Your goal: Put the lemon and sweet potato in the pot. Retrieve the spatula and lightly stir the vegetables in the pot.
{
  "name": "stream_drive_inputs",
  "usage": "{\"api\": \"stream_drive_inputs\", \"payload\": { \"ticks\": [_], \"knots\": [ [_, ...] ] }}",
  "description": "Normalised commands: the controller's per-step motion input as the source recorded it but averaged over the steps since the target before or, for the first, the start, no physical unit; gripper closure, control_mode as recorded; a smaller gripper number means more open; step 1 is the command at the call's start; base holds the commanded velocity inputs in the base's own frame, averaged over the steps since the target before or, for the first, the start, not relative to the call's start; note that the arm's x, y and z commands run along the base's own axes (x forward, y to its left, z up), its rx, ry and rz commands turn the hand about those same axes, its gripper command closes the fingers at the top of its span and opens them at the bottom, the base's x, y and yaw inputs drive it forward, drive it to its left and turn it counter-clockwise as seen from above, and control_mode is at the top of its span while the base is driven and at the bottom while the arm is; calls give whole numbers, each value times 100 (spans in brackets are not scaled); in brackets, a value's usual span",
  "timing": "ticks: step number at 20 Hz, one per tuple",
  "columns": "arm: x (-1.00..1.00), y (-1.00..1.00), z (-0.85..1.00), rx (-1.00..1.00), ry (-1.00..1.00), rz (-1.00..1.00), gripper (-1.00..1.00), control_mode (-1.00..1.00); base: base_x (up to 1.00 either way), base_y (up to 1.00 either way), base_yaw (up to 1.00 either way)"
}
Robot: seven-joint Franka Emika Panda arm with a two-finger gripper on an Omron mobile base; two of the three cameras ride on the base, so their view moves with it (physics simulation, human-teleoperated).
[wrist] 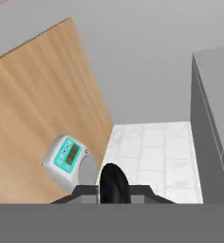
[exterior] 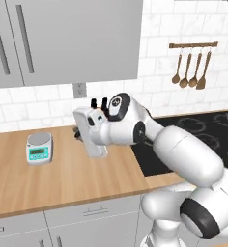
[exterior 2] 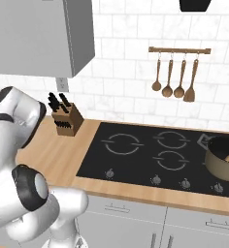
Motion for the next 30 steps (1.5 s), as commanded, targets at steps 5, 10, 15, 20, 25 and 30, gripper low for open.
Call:
{"api": "stream_drive_inputs", "payload": {
  "ticks": [5,10,15,20,25,30],
  "knots": [
    [-48,0,100,19,24,-23,100,-100,0,0,0],
    [-15,-6,100,26,32,-25,100,-100,0,0,0],
    [0,-20,100,37,47,-29,100,-100,0,0,0],
    [-3,-42,100,50,53,-29,100,-100,0,0,0],
    [-22,-34,100,56,43,-25,100,-100,0,0,0],
    [-27,-13,100,52,25,-15,100,-100,0,0,0]
  ]
}}
